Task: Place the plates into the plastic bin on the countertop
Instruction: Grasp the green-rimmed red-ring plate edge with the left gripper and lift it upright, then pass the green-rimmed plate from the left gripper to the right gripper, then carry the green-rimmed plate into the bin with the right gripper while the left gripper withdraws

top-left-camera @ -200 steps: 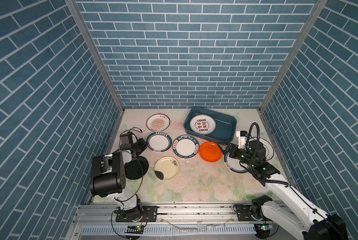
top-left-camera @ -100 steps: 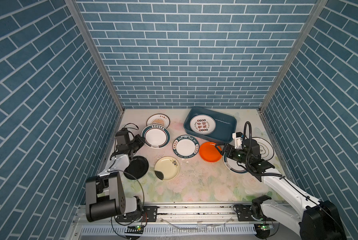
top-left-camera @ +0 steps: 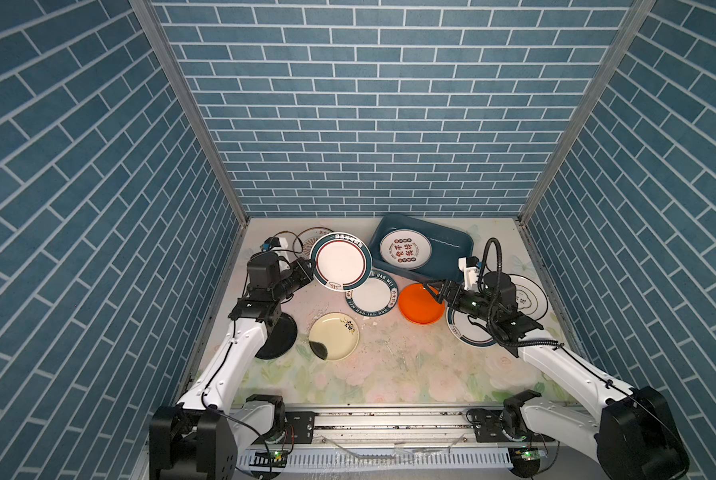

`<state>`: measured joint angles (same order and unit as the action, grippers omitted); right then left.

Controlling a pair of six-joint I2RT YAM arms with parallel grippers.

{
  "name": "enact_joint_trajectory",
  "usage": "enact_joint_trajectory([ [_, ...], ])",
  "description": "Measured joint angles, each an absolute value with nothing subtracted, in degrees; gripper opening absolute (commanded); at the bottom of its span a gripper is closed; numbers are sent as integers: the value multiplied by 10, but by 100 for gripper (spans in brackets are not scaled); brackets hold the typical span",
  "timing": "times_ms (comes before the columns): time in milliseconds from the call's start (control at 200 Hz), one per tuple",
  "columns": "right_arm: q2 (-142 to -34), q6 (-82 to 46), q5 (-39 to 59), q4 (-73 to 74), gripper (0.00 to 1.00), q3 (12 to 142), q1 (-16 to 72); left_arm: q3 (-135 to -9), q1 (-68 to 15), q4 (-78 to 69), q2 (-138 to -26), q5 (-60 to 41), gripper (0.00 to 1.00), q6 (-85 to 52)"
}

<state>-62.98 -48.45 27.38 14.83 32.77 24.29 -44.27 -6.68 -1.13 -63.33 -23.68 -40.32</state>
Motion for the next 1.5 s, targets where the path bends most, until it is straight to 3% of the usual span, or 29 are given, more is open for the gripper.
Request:
enact_joint_trajectory([
  [235, -657, -507, 291, 199, 91, 348, 252, -451, -138, -42, -676, -248, 0, -416],
  [380, -681, -523, 303, 232, 85, 350, 263, -451, -179, -55, -697, -253, 0, -427],
  [495, -701, -532, 309, 250, 71, 354, 272, -463, -210, -56, -700, -262, 0, -430],
  [655, -717, -543, 314, 266, 59, 368, 278, -477, -229, -73, -700, -269, 0, -433],
  [750, -719, -547, 316, 276, 47, 371, 280, -477, -232, -76, -700, -272, 0, -436],
  [815, -719, -552, 316, 278, 29, 372, 281, -477, -234, -76, -700, -277, 0, -439],
  [985, -719, -553, 314, 277, 19, 377, 282, -477, -236, -74, -700, -283, 0, -440],
  [1080, -719, -559, 311, 276, 0, 378, 282, -477, -236, -72, -700, -284, 0, -439],
  [1115, -720, -566, 306, 271, 0, 378, 282, -477, -236, -74, -700, -288, 8, -435],
  [1301, -721, -565, 305, 258, 0, 379, 283, -478, -237, -72, -700, -287, 76, -426],
  [1361, -721, -565, 303, 252, 0, 379, 283, -479, -237, -70, -700, -286, 92, -423],
  [1401, -721, -562, 301, 244, 0, 380, 283, -479, -237, -68, -698, -285, 99, -418],
  [1496, -722, -547, 291, 201, 0, 399, 282, -479, -237, -58, -687, -276, 100, -411],
])
